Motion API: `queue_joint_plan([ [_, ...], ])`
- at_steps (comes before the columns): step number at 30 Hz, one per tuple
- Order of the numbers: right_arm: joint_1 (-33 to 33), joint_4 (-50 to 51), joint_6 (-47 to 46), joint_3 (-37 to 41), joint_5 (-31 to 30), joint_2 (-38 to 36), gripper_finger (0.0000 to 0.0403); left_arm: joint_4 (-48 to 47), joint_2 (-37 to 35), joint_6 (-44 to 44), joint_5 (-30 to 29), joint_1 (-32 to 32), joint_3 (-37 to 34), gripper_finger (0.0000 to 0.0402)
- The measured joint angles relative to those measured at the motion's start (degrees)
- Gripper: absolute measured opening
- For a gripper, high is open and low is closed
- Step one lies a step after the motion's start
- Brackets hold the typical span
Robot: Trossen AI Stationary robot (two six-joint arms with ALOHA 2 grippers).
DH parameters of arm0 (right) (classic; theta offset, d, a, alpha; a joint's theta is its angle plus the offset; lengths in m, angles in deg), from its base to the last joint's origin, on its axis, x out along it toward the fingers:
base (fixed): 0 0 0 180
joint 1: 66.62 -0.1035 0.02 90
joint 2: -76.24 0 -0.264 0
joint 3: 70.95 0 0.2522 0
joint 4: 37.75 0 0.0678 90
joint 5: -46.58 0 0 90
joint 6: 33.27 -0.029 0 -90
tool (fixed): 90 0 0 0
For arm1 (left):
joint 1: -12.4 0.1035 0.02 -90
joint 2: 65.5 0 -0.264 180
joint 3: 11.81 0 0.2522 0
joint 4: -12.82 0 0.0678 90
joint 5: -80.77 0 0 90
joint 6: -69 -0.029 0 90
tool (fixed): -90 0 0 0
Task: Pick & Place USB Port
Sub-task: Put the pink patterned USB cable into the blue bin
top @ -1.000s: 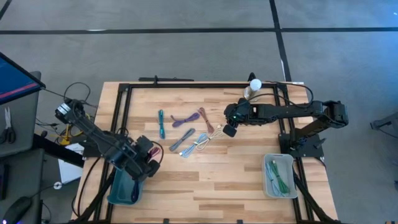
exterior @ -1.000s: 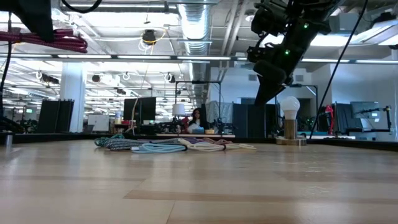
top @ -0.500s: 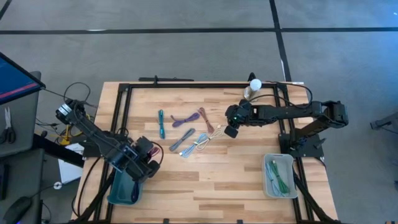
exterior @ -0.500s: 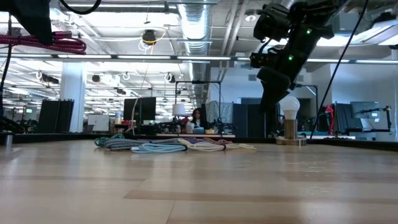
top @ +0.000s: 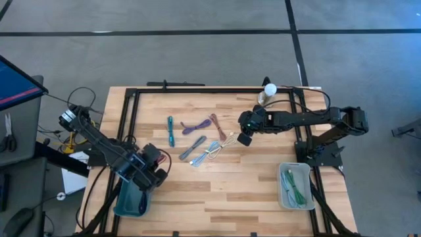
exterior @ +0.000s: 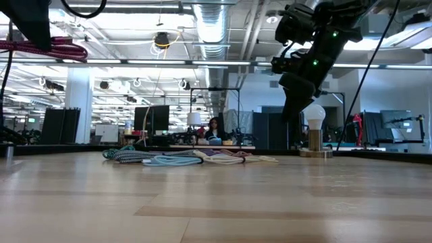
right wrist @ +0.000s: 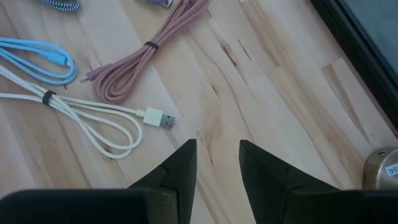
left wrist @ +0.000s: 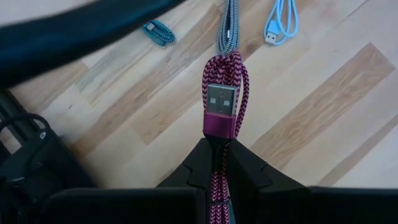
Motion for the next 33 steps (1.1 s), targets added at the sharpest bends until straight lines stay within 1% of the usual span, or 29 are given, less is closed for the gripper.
queue_joint_plan([
  [3, 0.0, 0.0, 0.0, 0.0, 0.0, 0.0, 0.0113, 0.1, 0.0, 1.9, 0.1, -0.7, -1.0, 0.0025],
  [8, 0.0, 0.0, 0.0, 0.0, 0.0, 0.0, 0.0113, 1.2, 0.0, 10.0, 4.9, -3.5, -6.3, 0.0025],
  [11, 0.0, 0.0, 0.0, 0.0, -0.1, 0.0, 0.0113, 5.7, 0.0, 14.4, 6.3, -6.2, -9.6, 0.0025],
  [14, 0.0, 0.0, 0.0, 0.0, -0.1, 0.0, 0.0113, 10.5, 0.0, 16.3, 6.5, -8.8, -11.6, 0.0025],
  [20, 0.0, 0.1, 0.0, 0.0, -0.1, 0.0, 0.0113, 14.8, 0.0, 22.0, 11.0, -12.5, -13.9, 0.0025],
  [23, 0.0, 0.2, 0.0, 0.0, -0.1, 0.0, 0.0113, 15.7, 0.0, 25.2, 12.2, -14.8, -14.2, 0.0025],
  [26, 0.0, 0.2, 0.0, 0.0, -0.1, 0.0, 0.0113, 15.8, 0.0, 27.8, 12.2, -16.2, -14.2, 0.0025],
  [30, 0.0, 0.2, 0.0, 0.0, -0.1, 0.0, 0.0113, 15.9, 0.0, 28.0, 11.6, -16.2, -14.2, 0.0025],
  [31, 0.0, 0.2, 0.0, 0.0, -0.1, 0.0, 0.0113, 15.9, 0.0, 27.8, 11.1, -16.2, -14.2, 0.003],
  [33, 0.0, 0.2, 0.0, 0.0, -0.1, 0.0, 0.0113, 15.9, 0.0, 27.3, 9.7, -16.2, -14.2, 0.0051],
])
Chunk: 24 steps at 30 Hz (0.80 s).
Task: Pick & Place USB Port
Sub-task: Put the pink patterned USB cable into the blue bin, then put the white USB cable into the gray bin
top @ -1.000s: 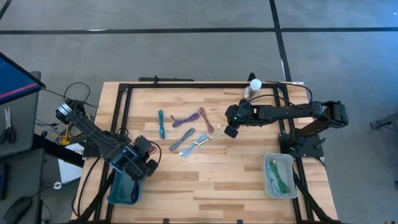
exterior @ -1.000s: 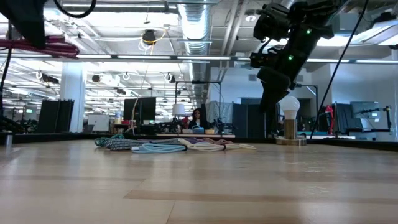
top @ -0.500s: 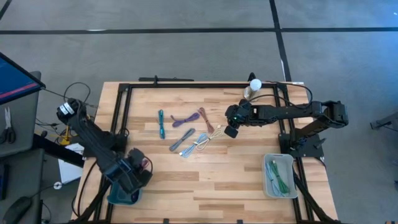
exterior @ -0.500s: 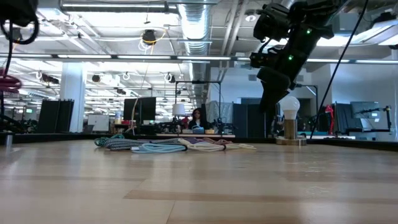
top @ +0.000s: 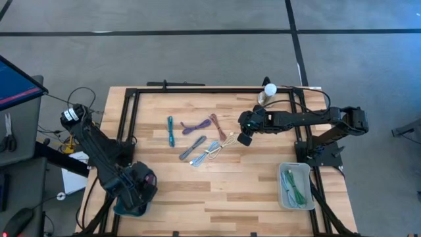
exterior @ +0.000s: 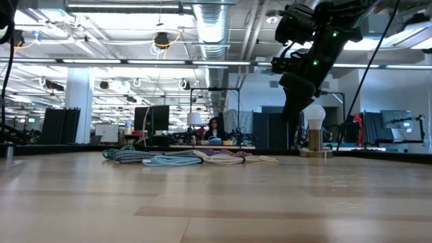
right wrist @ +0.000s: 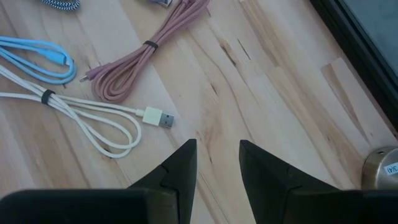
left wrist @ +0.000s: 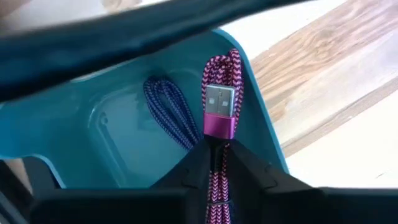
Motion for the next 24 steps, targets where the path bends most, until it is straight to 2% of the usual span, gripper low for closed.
queue_joint_plan([
  [6, 0.0, 0.0, 0.0, 0.0, 0.0, 0.0, 0.0113, -1.0, 0.0, -0.1, -0.2, 0.0, 0.0, 0.0127],
  [10, 0.0, 0.0, 0.0, 0.0, 0.0, 0.0, 0.0113, -1.7, 0.0, -1.9, -0.1, 0.0, 0.0, 0.0151],
  [17, 0.0, 0.0, 0.0, 0.0, 0.0, 0.0, 0.0113, -2.4, -1.1, -7.9, -0.3, 1.1, 0.0, 0.0137],
  [24, 0.0, 0.0, 0.0, 0.0, 0.0, 0.0, 0.0113, -2.4, -8.2, -12.4, -0.8, 6.4, 0.0, 0.0108],
])
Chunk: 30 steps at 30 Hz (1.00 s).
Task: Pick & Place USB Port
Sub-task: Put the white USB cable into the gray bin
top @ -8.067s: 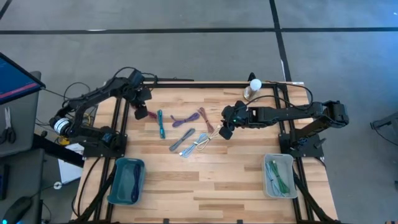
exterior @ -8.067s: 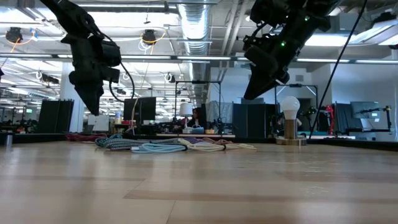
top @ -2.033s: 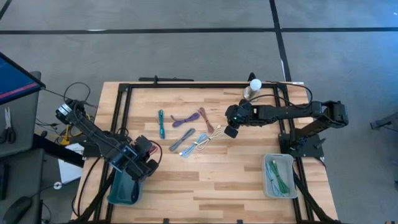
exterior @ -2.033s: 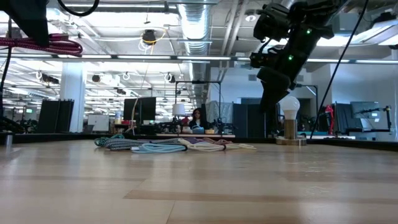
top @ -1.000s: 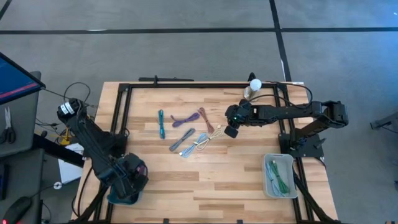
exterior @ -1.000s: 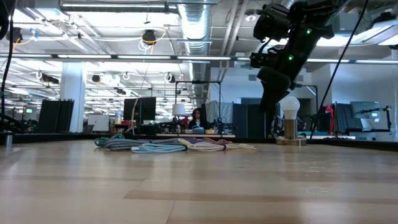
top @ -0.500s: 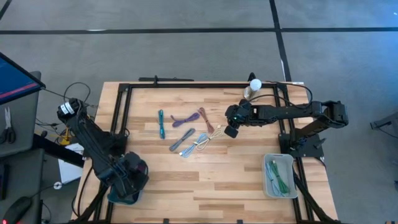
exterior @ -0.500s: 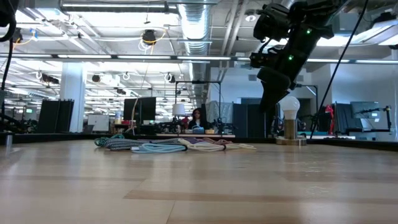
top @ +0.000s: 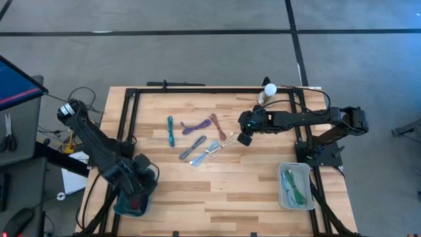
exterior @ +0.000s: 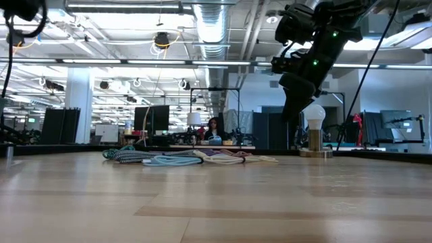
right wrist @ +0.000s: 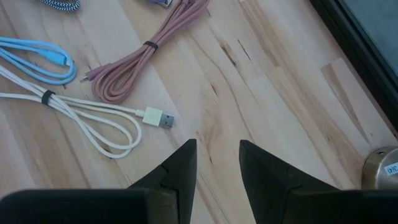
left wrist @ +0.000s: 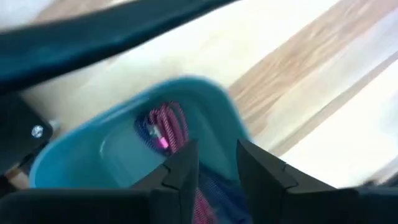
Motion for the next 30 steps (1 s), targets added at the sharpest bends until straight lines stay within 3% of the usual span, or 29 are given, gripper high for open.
queue_joint_plan([
  [4, 0.0, 0.0, 0.0, 0.0, 0.0, 0.0, 0.0113, 0.0, -4.2, -0.2, -5.5, 4.5, 0.0, 0.0102],
  [8, 0.0, 0.0, 0.0, 0.0, 0.0, 0.0, 0.0113, 0.0, -6.6, -0.4, -15.1, 10.0, 0.0, 0.0102],
  [10, 0.1, 0.0, 0.0, 0.0, 0.0, 0.0, 0.0113, 0.1, -7.0, -4.3, -17.7, 13.4, 0.0, 0.0102],
  [18, 0.2, 0.0, 0.0, 0.0, 0.0, 0.0, 0.0113, 1.4, -3.6, -25.1, -13.6, 29.8, 0.0, 0.0104],
  [30, 0.2, -1.0, 0.0, 0.0, 0.0, 0.0, 0.0113, 7.0, 1.3, -49.3, -2.6, 50.9, 0.0, 0.0154],
])
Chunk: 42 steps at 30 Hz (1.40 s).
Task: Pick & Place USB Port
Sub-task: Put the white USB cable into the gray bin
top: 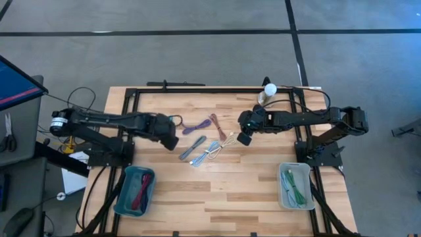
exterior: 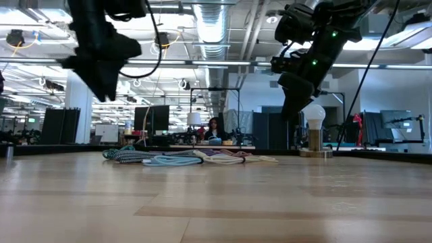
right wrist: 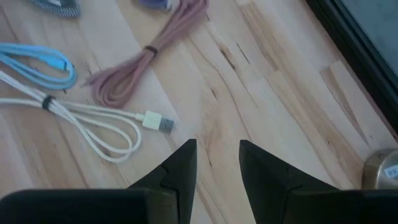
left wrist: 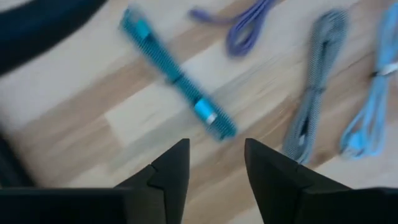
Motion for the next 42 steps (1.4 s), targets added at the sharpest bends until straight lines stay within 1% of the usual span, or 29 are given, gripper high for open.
queue_joint_plan([
  [2, -0.1, -1.4, 0.0, 0.0, 0.0, 0.0, 0.0113, 4.5, 0.0, -6.4, 0.2, 1.5, 0.0, 0.0156],
  [5, -0.9, -4.3, 0.0, 0.0, 0.3, 0.0, 0.0113, 13.8, 0.0, -20.3, 0.3, 2.5, 0.0, 0.0152],
  [7, -1.6, -5.9, 0.0, 0.0, 2.0, 0.0, 0.0113, 20.5, 0.0, -28.1, 0.3, 2.9, 0.0, 0.0144],
  [9, -2.2, -6.5, 0.0, -0.2, 4.9, 0.0, 0.0113, 25.0, -0.7, -34.2, 0.4, 3.2, 0.0, 0.0135],
  [12, -3.5, -6.5, 0.0, -0.4, 8.8, 0.0, 0.0113, 26.3, -3.4, -40.7, 0.2, 3.5, 0.0, 0.0119],
  [15, -4.5, -6.8, 0.0, -0.4, 11.8, 0.0, 0.0113, 26.4, -7.8, -45.7, -0.2, 3.5, 0.0, 0.0106],
  [19, -5.5, -9.8, -0.1, -0.4, 13.7, 0.0, 0.0115, 26.6, -14.9, -48.9, -2.5, 3.5, 0.0, 0.0098],
  [22, -6.2, -12.2, 0.5, -0.4, 13.7, 0.0, 0.0125, 26.7, -19.5, -49.5, -2.6, 3.5, 0.0, 0.0098],
  [26, -7.3, -12.5, 7.4, -0.4, 13.8, 0.0, 0.0154, 26.5, -23.2, -50.6, -2.5, 3.4, 0.0, 0.0099],
  [29, -7.8, -11.7, 12.7, -0.4, 14.8, 0.0, 0.0182, 26.5, -23.9, -53.1, -2.6, 3.4, 0.0, 0.0099],
  [33, -8.0, -10.5, 13.6, -0.4, 18.4, 0.0, 0.021, 26.5, -23.8, -54.9, -2.6, 3.4, 0.0, 0.0099],
  [40, -8.0, -8.5, 13.4, -0.4, 18.4, 0.0, 0.0235, 26.5, -23.8, -57.4, -2.6, 3.4, 0.0, 0.0099],
  [42, -7.3, -7.2, 12.7, -0.5, 18.4, 1.7, 0.0235, 26.5, -23.8, -57.4, -2.6, 3.4, 0.0, 0.0099],
])
